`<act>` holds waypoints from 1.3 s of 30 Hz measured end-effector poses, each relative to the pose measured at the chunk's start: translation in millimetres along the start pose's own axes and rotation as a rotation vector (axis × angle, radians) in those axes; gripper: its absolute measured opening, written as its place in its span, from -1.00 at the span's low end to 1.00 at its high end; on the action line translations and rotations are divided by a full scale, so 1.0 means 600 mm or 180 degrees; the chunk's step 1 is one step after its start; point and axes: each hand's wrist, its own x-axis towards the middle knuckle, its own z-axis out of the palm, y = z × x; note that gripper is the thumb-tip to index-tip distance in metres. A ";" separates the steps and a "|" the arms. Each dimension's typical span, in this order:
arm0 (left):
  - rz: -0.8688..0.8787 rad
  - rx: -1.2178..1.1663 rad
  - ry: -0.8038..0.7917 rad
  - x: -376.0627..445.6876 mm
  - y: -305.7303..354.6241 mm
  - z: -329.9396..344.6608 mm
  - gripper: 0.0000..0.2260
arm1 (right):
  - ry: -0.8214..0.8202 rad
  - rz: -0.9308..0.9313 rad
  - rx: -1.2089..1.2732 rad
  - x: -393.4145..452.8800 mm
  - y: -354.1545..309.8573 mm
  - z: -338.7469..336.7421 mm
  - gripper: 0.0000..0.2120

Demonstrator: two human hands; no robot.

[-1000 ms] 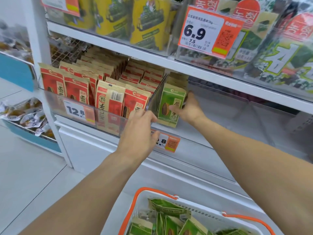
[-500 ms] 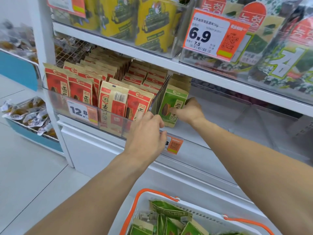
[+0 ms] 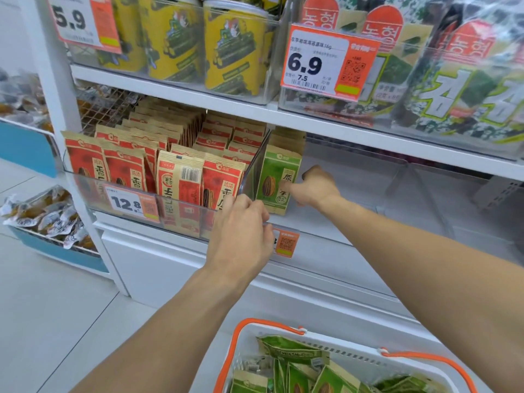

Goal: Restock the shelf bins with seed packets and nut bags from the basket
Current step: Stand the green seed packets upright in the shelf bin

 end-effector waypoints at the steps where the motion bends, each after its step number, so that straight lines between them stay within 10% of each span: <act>1: 0.0014 -0.0022 0.0041 0.000 0.000 0.000 -0.85 | 0.0026 -0.0042 -0.0045 -0.011 0.004 -0.012 -0.36; 6: 0.0550 -0.0876 0.0303 -0.016 0.026 0.001 -0.98 | 0.0472 -0.0679 0.0144 -0.128 0.021 -0.100 -0.80; 11: 0.0687 -0.0622 -0.1169 -0.079 0.051 0.056 -0.96 | 0.0978 -0.1176 0.0327 -0.309 0.111 -0.133 -0.90; 16: 0.0340 0.0144 -0.2708 -0.178 0.043 0.150 -0.82 | -0.0554 -0.0263 -0.0247 -0.396 0.288 -0.018 -0.90; 20: -0.0198 -0.0005 -0.3142 -0.269 0.048 0.210 -0.71 | -0.2755 0.0241 -0.1469 -0.431 0.360 0.038 -0.46; 22: -0.0371 -0.0113 -0.3162 -0.313 0.054 0.232 -0.67 | -0.3054 0.0315 -0.1557 -0.442 0.374 0.057 -0.29; 39: -0.1773 -0.0720 -0.3516 -0.353 0.102 0.291 -0.47 | -0.2094 0.0942 -0.1266 -0.382 0.415 0.037 -0.35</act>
